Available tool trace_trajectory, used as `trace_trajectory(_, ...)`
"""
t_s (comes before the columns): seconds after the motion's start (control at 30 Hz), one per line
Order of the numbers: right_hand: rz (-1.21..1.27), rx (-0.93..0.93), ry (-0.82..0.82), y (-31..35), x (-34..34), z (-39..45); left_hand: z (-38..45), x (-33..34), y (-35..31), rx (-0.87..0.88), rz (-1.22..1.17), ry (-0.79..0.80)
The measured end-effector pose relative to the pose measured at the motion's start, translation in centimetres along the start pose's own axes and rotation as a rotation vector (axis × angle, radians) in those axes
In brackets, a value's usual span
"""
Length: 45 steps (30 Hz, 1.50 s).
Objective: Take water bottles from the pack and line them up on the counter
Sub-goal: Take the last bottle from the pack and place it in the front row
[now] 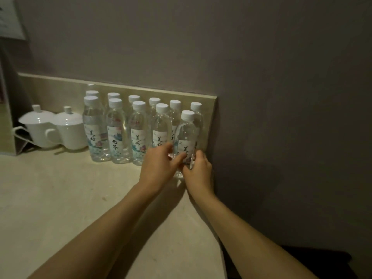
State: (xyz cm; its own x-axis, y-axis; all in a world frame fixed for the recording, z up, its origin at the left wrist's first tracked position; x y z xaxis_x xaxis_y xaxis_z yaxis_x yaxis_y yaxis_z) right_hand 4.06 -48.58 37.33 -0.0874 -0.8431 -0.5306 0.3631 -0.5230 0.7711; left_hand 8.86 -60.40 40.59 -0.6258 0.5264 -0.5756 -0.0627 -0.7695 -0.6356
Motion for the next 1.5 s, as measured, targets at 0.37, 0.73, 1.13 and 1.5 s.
trace_trajectory(0.37, -0.135, -0.023, 0.009, 0.6, 0.7, 1.0, 0.2, 0.7, 0.1, -0.111, 0.154, -0.016)
trace_trajectory(0.73, -0.19, -0.01, 0.048, 1.4, 1.0, 2.1, 1.5, 1.5, 0.7, -0.12, 0.141, -0.06)
trace_trajectory(1.13, -0.211, 0.019, 0.026, 1.8, 1.4, 2.3, 1.9, 1.6, 1.2, -0.107, 0.148, -0.029)
trace_trajectory(1.5, -0.164, 0.065, 0.085, 1.6, 1.1, 1.2, 1.0, 1.4, 1.2, -0.173, 0.083, 0.009)
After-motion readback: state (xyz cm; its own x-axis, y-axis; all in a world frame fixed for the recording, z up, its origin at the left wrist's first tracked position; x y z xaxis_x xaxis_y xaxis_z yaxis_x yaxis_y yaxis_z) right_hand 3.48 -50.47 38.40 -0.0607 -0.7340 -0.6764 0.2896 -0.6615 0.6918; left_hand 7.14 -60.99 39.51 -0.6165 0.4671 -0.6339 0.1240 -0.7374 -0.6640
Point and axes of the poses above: each hand's wrist, its own z-axis towards the middle knuckle, its own x-axis out of the palm, y = z × x, the point moved 5 cm from there along z, towards the middle knuckle, and after that the axes turned 2 degrees about z, right-handed, at the moved point
